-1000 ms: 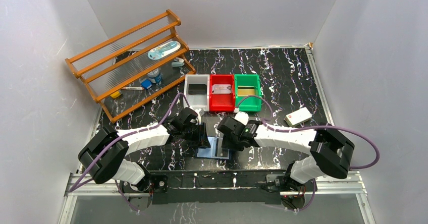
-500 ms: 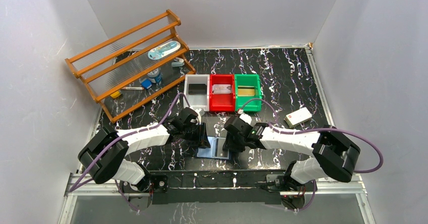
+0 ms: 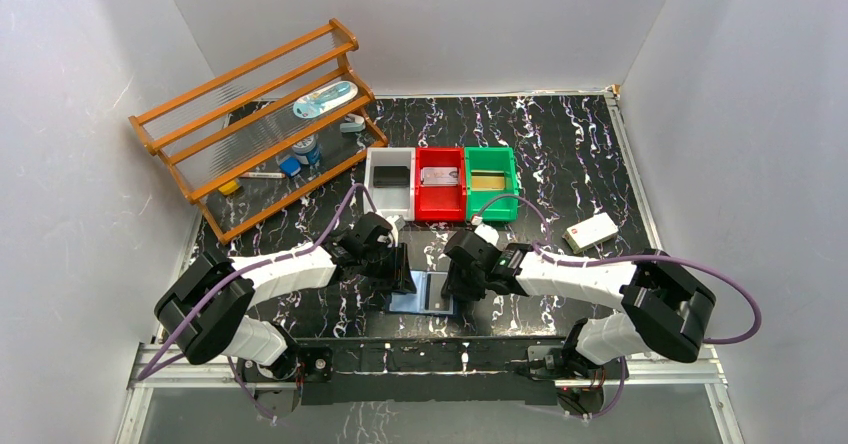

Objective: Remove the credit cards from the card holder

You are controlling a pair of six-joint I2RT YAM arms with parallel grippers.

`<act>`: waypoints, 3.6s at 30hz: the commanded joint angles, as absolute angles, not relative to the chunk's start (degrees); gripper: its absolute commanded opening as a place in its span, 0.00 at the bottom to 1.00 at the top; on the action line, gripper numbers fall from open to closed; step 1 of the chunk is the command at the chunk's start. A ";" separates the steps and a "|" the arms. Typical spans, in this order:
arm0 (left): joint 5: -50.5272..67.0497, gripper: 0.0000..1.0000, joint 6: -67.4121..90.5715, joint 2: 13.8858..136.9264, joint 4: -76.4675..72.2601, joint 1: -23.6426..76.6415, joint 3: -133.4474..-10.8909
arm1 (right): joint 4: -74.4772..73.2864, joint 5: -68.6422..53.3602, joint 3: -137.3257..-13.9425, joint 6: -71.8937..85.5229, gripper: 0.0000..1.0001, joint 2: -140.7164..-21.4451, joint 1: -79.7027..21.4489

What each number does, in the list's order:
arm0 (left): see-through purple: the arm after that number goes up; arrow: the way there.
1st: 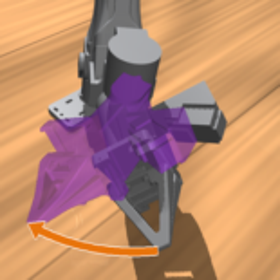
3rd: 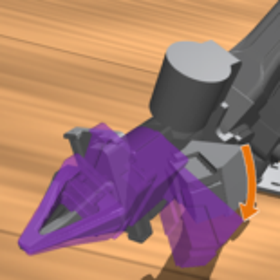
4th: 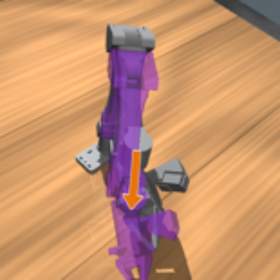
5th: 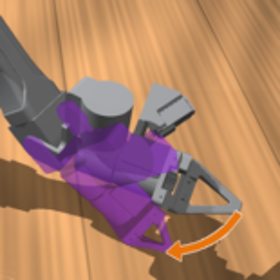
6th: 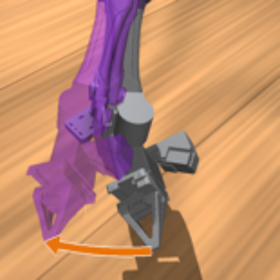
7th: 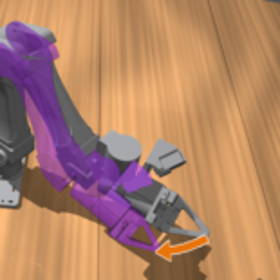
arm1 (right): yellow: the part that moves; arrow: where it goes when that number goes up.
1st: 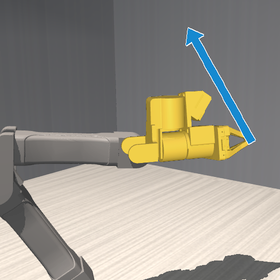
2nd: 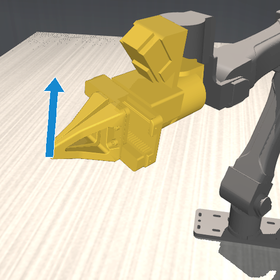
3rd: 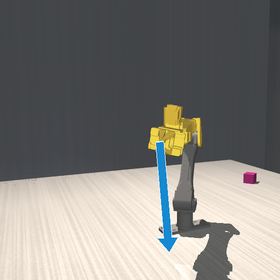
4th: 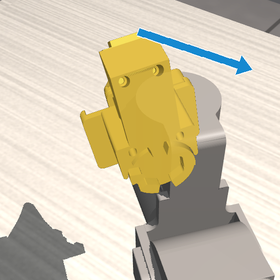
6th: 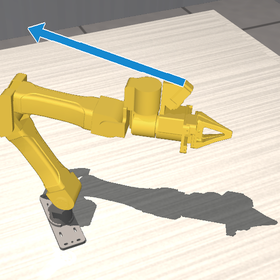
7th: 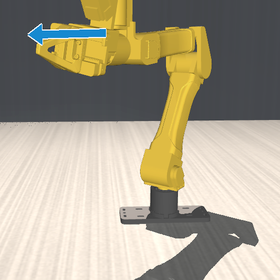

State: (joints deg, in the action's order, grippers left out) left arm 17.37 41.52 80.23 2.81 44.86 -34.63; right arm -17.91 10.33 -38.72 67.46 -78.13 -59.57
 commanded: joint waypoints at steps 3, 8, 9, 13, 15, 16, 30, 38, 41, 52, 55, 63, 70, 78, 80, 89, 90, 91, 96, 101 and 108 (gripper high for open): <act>17.34 0.38 40.67 78.73 5.65 45.17 -36.79 | -16.46 10.52 -38.94 67.41 0.39 -78.65 -59.33; 19.43 0.45 41.52 75.69 3.69 45.17 -38.70 | -15.45 9.82 -38.36 67.46 0.38 -79.88 -59.33; 20.50 0.46 41.63 75.43 2.79 45.18 -38.80 | -15.09 9.57 -38.18 67.42 0.38 -79.89 -59.32; 25.50 0.46 42.30 76.57 -1.95 45.18 -37.67 | -14.58 9.78 -37.62 67.94 0.38 -79.64 -59.25; 27.02 0.44 42.79 78.01 -3.33 45.17 -36.98 | -14.42 9.75 -37.46 68.02 0.38 -79.55 -59.24; 27.46 0.43 43.06 78.82 -4.18 45.18 -36.52 | -14.40 9.69 -37.36 68.06 0.38 -79.45 -59.24; 24.67 0.35 50.10 84.10 -13.27 45.18 -28.89 | -12.27 8.26 -35.60 68.51 0.38 -78.99 -58.47; 25.96 0.30 53.50 86.32 -20.29 45.12 -25.85 | -11.43 7.55 -34.91 68.73 0.37 -78.69 -58.17; 25.54 0.27 54.94 86.03 -22.57 45.15 -24.73 | -11.18 7.31 -34.50 68.73 0.37 -78.48 -58.11; 24.04 0.18 59.55 83.95 -29.40 45.09 -21.55 | -10.70 6.64 -34.08 68.82 0.34 -78.70 -57.91; 23.93 0.15 60.83 83.06 -32.05 45.13 -20.54 | -10.43 6.31 -34.09 68.77 0.34 -78.92 -57.92; 24.64 0.06 64.23 82.96 -38.17 45.09 -18.90 | -9.23 5.26 -33.77 68.73 0.34 -79.60 -57.83; 24.66 0.00 64.44 82.60 -38.63 45.13 -18.63 | -9.28 5.14 -33.76 68.71 0.34 -79.68 -57.78; 21.57 0.00 62.12 79.47 -31.51 45.08 -19.01 | -12.93 7.49 -34.73 68.26 0.40 -78.02 -56.98; 20.68 0.00 61.06 78.71 -28.91 45.09 -19.43 | -13.49 7.98 -34.91 68.04 0.41 -77.51 -56.71; 17.94 0.00 56.75 76.04 -20.29 45.09 -21.53 | -16.44 9.02 -37.76 66.03 0.41 -75.68 -56.34; 17.90 0.00 56.65 76.03 -20.19 45.09 -21.53 | -16.36 8.86 -38.04 65.67 0.41 -75.33 -56.34; 18.04 0.00 56.61 76.03 -20.32 45.09 -21.53 | -16.21 8.68 -38.29 65.39 0.41 -74.99 -56.33; 19.51 0.00 56.56 76.69 -22.53 45.13 -21.73 | -17.28 8.53 -39.91 64.78 0.42 -74.73 -56.34; 19.95 0.00 56.12 77.17 -21.99 45.08 -22.32 | -19.68 9.47 -41.44 64.51 0.42 -75.93 -56.34; 19.99 0.01 55.85 76.99 -21.67 45.09 -22.37 | -14.31 5.84 -40.12 64.14 0.40 -77.55 -56.28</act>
